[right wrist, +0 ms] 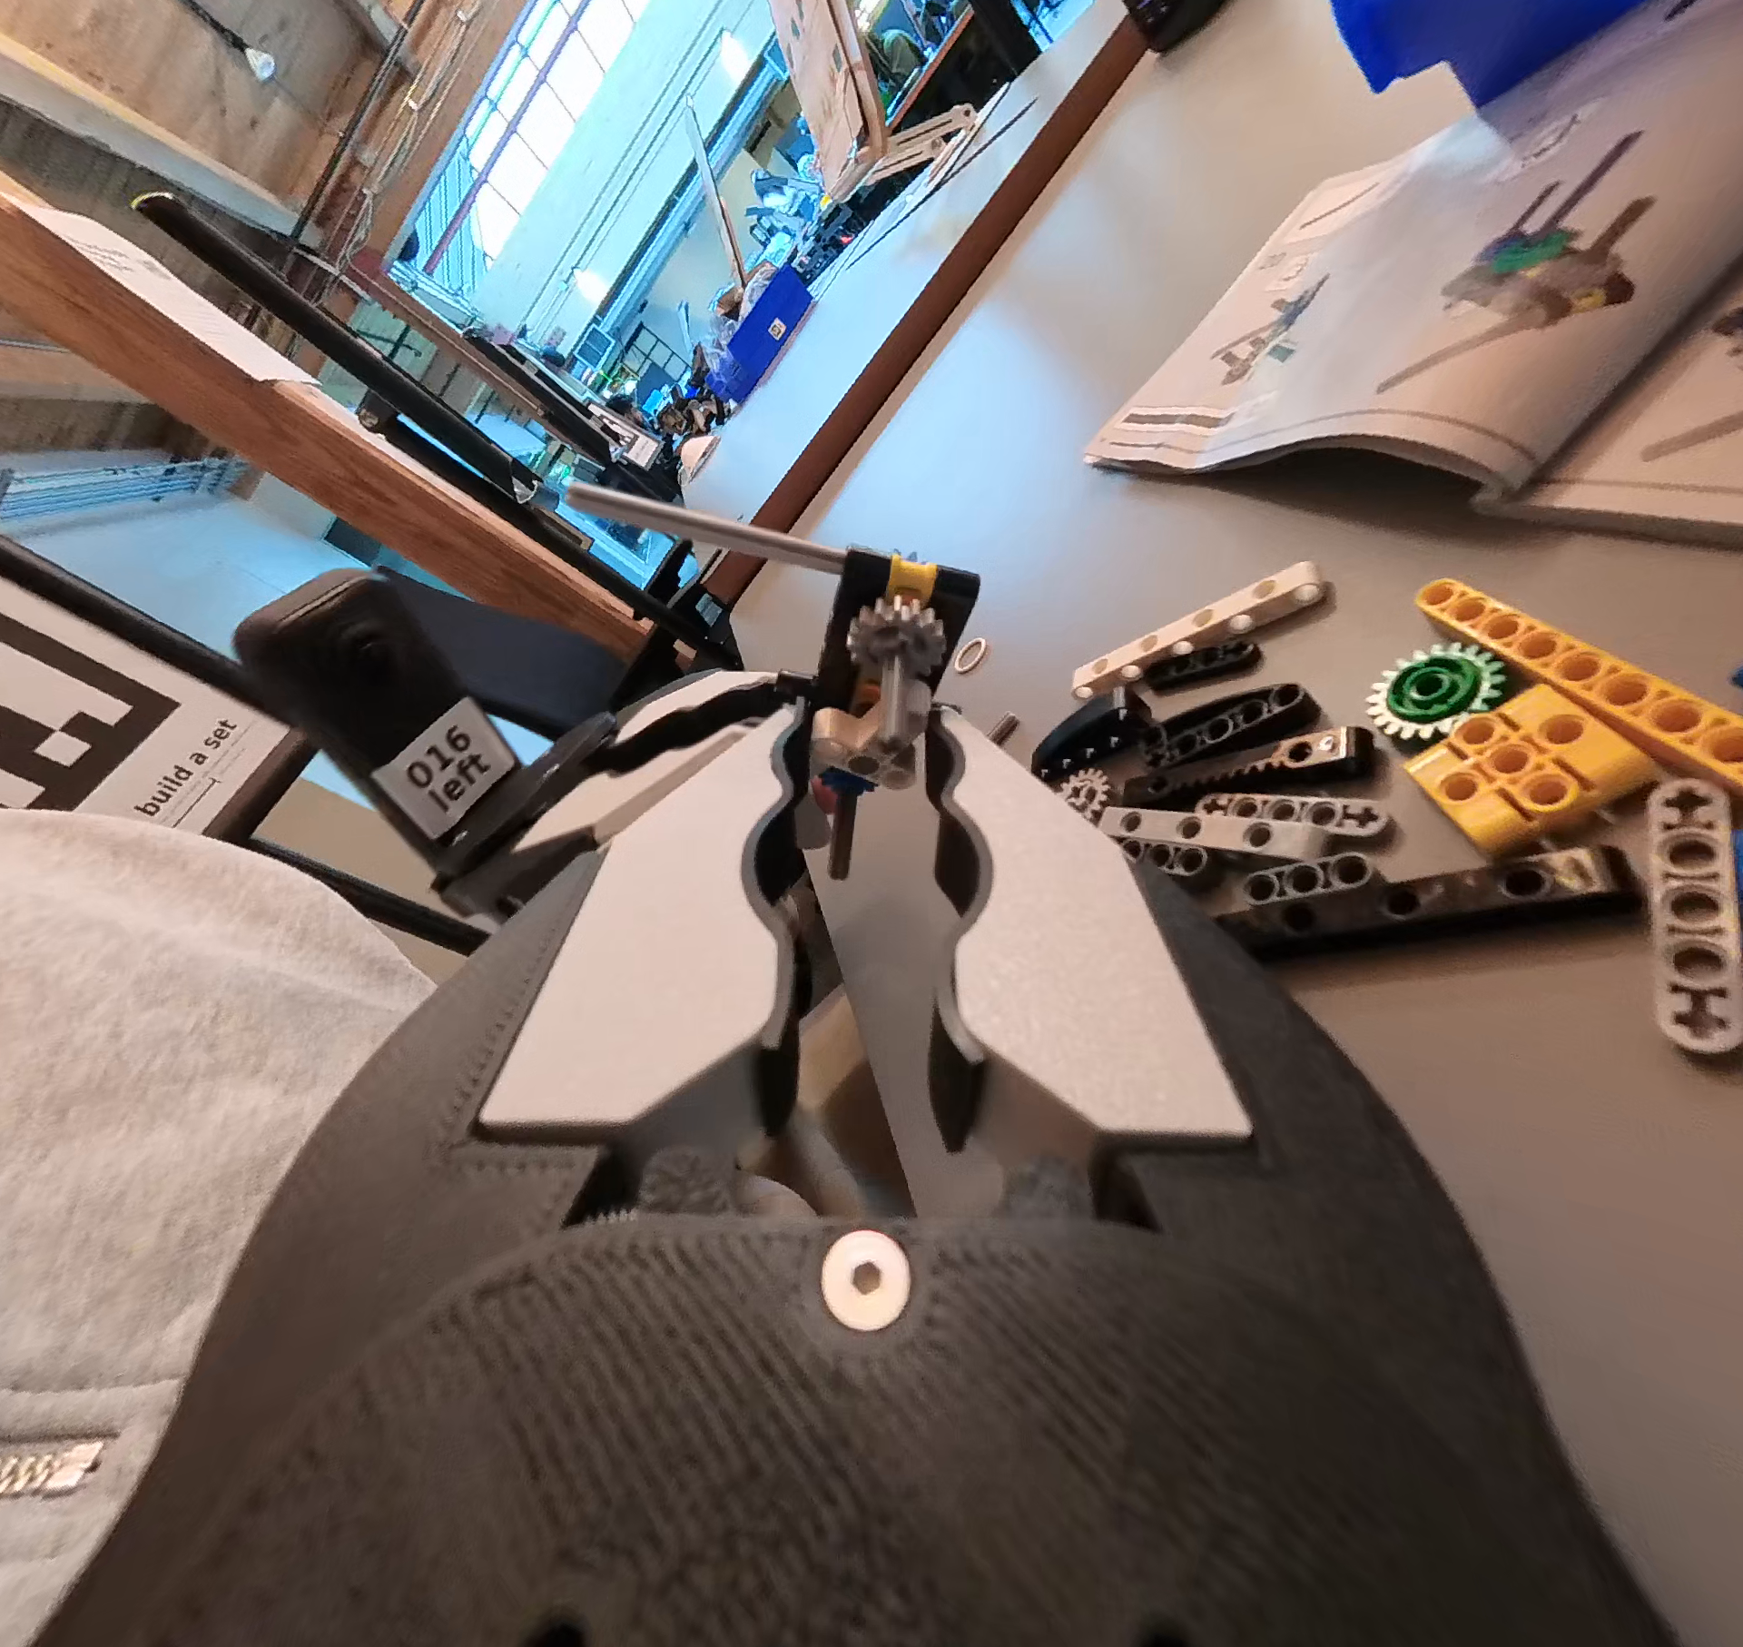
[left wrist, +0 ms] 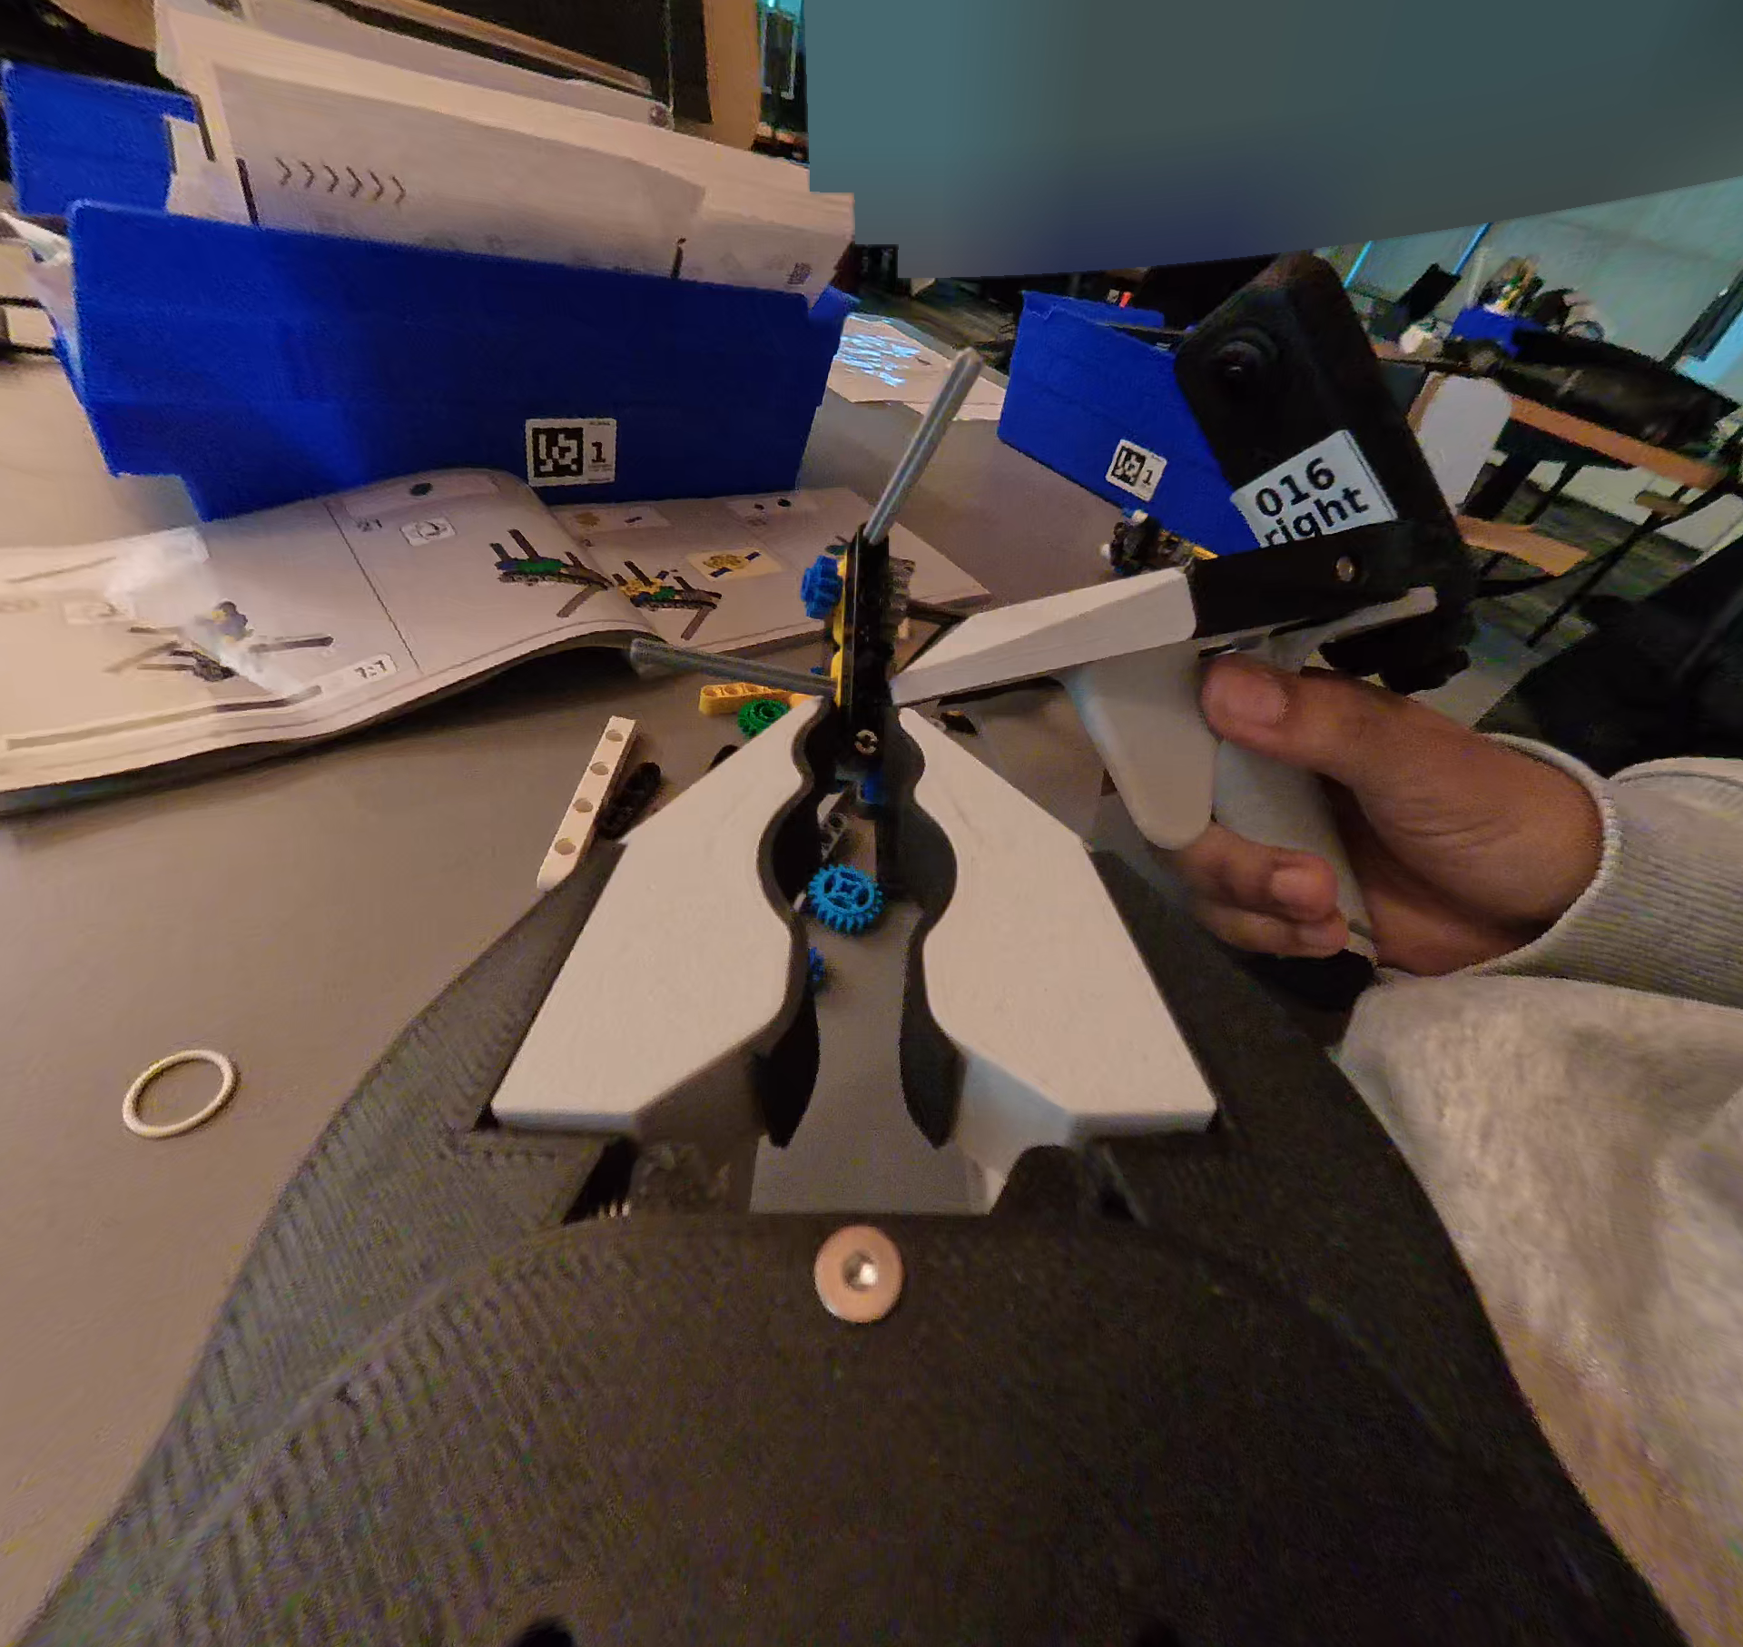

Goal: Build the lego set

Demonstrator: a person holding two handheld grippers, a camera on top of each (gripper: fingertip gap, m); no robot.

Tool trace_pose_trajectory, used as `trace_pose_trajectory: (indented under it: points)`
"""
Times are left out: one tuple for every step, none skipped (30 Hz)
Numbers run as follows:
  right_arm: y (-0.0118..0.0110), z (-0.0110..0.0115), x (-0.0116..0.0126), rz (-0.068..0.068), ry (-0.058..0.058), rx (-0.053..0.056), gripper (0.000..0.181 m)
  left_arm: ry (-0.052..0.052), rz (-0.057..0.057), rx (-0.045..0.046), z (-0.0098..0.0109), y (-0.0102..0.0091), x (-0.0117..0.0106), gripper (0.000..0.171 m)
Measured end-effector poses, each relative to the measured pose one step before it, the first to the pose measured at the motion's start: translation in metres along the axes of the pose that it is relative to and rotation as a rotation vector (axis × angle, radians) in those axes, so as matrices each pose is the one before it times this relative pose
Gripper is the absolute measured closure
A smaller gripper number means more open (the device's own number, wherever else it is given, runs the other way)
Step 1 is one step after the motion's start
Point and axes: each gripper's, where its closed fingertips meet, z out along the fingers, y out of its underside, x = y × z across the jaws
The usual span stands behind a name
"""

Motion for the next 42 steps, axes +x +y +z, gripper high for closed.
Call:
trace_pose_trajectory:
  points:
    - [-0.00001, -0.00033, 0.00012, 0.0019, -0.0007, 0.0009, 0.158, 0.0059, -0.0102, 0.00015, -0.00011, -0.00006, 0.00009, 0.166]
    - [-0.00025, -0.00046, -0.00038, 0.0032, -0.0049, 0.0012, 0.159, 0.0031, -0.0041, 0.00282, -0.00016, -0.00055, 0.00033, 0.166]
    - [-0.00027, -0.00072, -0.00032, 0.0056, -0.0068, 0.0009, 0.159, 0.0001, 0.003, 0.00223, -0.00009, -0.00032, 0.00043, 0.166]
    - [0.00002, -0.00079, -0.00028, 0.0065, -0.0071, 0.0008, 0.159, -0.0016, 0.0083, 0.00139, -0.00003, -0.00014, 0.00053, 0.166]
    - [0.00017, -0.00058, -0.00018, 0.0067, -0.0079, 0.0008, 0.159, -0.0019, 0.0084, 0.00165, -0.00012, -0.00027, 0.00053, 0.166]
    - [0.00021, -0.0006, -0.00027, 0.0092, -0.0088, -0.0003, 0.159, -0.0023, 0.0078, 0.00177, -0.00011, -0.0003, 0.0005, 0.166]
    - [0.00008, -0.0006, -0.00059, 0.0119, -0.0091, -0.0011, 0.159, -0.0025, 0.0071, 0.00199, -0.00009, -0.00024, 0.0005, 0.166]
    - [0.00016, -0.0009, -0.00012, 0.0109, -0.0092, -0.0007, 0.159, -0.0018, 0.006, 0.0034, -0.00018, -0.00048, 0.00043, 0.166]
    - [0.00008, -0.00075, -0.00001, 0.0098, -0.0069, -0.0001, 0.159, -0.0036, 0.0053, 0.0016, 0.0, -0.00028, 0.00024, 0.166]
    - [0.00002, -0.00053, -0.00033, 0.0085, -0.0049, 0.0006, 0.159, -0.0051, 0.0059, 0.00213, -0.00002, -0.00022, 0.00009, 0.166]
    - [-0.0001, -0.00047, -0.00027, 0.0097, -0.0054, 0.0006, 0.159, -0.0057, 0.0074, 0.00359, -0.00016, -0.00045, 0.00018, 0.166]
    - [-0.00011, -0.00042, -0.00033, 0.0133, -0.0065, -0.0005, 0.159, -0.0083, 0.0103, 0.00296, -0.00011, -0.00042, 0.00002, 0.167]
    - [-0.00019, -0.00046, -0.00058, 0.0146, -0.008, -0.0007, 0.159, -0.0142, 0.0131, 0.00552, -0.00025, -0.00069, -0.00062, 0.167]
    - [-0.00021, -0.00094, -0.00034, 0.015, -0.0068, 0.0009, 0.16, -0.0427, 0.0144, 0.00837, -0.00069, -0.0012, -0.0053, 0.167]
    - [-0.00025, -0.00099, -0.00029, 0.0175, -0.0092, 0.0002, 0.16, -0.0225, 0.0259, 0.00809, -0.00093, -0.00145, -0.00376, 0.167]
    - [-0.00019, -0.00103, -0.00019, 0.0178, -0.0072, -0.0004, 0.16, -0.0181, 0.016, -0.00032, -0.00037, -0.00029, -0.00396, 0.167]
    - [0.00009, -0.00101, 0.00006, 0.0105, -0.0041, -0.0015, 0.16, -0.0004, -0.0001, 0.00254, -0.00034, -0.00052, -0.00219, 0.167]
    - [0.00083, -0.00054, 0.0, 0.0048, -0.0021, -0.0064, 0.16, 0.0109, -0.0193, 0.00095, -0.00003, -0.00019, -0.00038, 0.167]
    - [0.00098, -0.00033, 0.00057, 0.0025, 0.0, -0.0075, 0.16, 0.0017, -0.0205, 0.00006, 0.00001, 0.00013, -0.00111, 0.167]
    - [0.00077, -0.00036, 0.00062, 0.001, 0.0023, -0.0058, 0.16, -0.0103, -0.0021, -0.00115, 0.00008, 0.00032, -0.00217, 0.167]
    - [0.00012, -0.00073, 0.00042, 0.0012, 0.0021, -0.0032, 0.16, -0.029, 0.0158, 0.00118, -0.00022, -0.00021, -0.00471, 0.167]
    - [-0.00057, -0.00145, 0.00021, 0.0038, -0.0002, -0.0003, 0.16, -0.0362, 0.0189, 0.00602, -0.00059, -0.00123, -0.0066, 0.167]
    - [-0.0009, -0.00205, 0.0, 0.0066, -0.0036, 0.0022, 0.161, -0.0252, 0.0095, 0.00741, -0.00054, -0.00155, -0.00614, 0.168]
    - [-0.00094, -0.0025, -0.00003, 0.0083, -0.0036, 0.004, 0.161, -0.0138, -0.0089, 0.00181, -0.00018, -0.00049, -0.00539, 0.168]
    - [-0.00078, -0.00298, 0.00046, 0.0066, 0.0001, 0.0059, 0.161, -0.0069, -0.0274, 0.00274, -0.00028, -0.00045, -0.00515, 0.167]
    - [-0.00063, -0.00354, 0.00112, 0.0047, 0.0031, 0.0062, 0.161, 0.0005, -0.0361, 0.00577, -0.00056, -0.00099, -0.00408, 0.167]
    - [-0.00033, -0.00373, 0.00138, 0.0037, 0.0048, 0.0046, 0.161, -0.0008, -0.0333, 0.00402, -0.00041, -0.00062, -0.00391, 0.167]
    - [-0.00025, -0.00409, 0.00151, 0.0016, 0.0058, 0.0047, 0.161, -0.0001, -0.0246, 0.00191, -0.00017, -0.00034, -0.00336, 0.167]
    - [-0.00085, -0.00443, 0.00124, -0.0026, 0.0047, 0.007, 0.161, 0.0069, -0.0192, 0.00255, -0.00006, -0.0005, -0.00155, 0.167]
    - [-0.00138, -0.0047, 0.00108, -0.006, 0.0043, 0.008, 0.161, 0.0114, -0.0191, 0.00675, -0.00007, -0.00127, -0.00016, 0.168]
    - [-0.00165, -0.0047, 0.00103, -0.0088, 0.0033, 0.0083, 0.161, 0.0156, -0.0188, 0.00674, -0.00003, -0.00097, 0.00105, 0.168]
    - [-0.0024, -0.0048, 0.00008, -0.0113, -0.0017, 0.0102, 0.161, 0.0271, -0.0184, 0.00538, 0.00016, -0.00064, 0.00307, 0.168]
    - [-0.00297, -0.00468, -0.00045, -0.0124, -0.0038, 0.0107, 0.161, 0.0302, -0.0254, 0.00586, 0.00016, -0.00073, 0.00344, 0.167]
    - [-0.0029, -0.00451, 0.00038, -0.0132, 0.0028, 0.0087, 0.161, 0.033, -0.0389, 0.00692, 0.0003, -0.0006, 0.00354, 0.167]
    - [-0.00296, -0.00407, 0.0005, -0.0161, 0.0045, 0.0062, 0.161, 0.0495, -0.0514, 0.00712, 0.0003, -0.00069, 0.00505, 0.167]
    - [-0.00322, -0.00391, -0.00067, -0.0187, 0.001, 0.0048, 0.161, 0.0418, -0.0501, -0.00093, 0.0006, 0.00027, 0.00358, 0.167]
    - [-0.0037, -0.00396, -0.00046, -0.0205, 0.0058, 0.0029, 0.162, 0.0206, -0.0294, -0.00263, 0.0005, 0.00036, 0.00084, 0.167]
    - [-0.0039, -0.00428, 0.00013, -0.0261, 0.0133, 0.0008, 0.162, 0.0224, -0.0002, -0.0006, 0.00015, -0.00028, 0.00184, 0.167]
    - [-0.00428, -0.00473, 0.00031, -0.033, 0.0172, 0.0004, 0.162, 0.0278, 0.0135, -0.00614, 0.00016, -0.00011, 0.00336, 0.167]
    - [-0.0044, -0.00515, 0.0005, -0.0362, 0.0185, 0.0007, 0.162, 0.035, 0.0065, -0.01053, 0.00066, 0.00055, 0.00445, 0.167]
    - [-0.0042, -0.00515, 0.00063, -0.0343, 0.0174, 0.0, 0.161, 0.0498, -0.0126, -0.0176, 0.00108, 0.00148, 0.00599, 0.167]
    - [-0.00386, -0.00486, -0.00027, -0.0304, 0.0096, 0.0, 0.161, 0.048, -0.0344, -0.01712, 0.0013, 0.00139, 0.0053, 0.167]
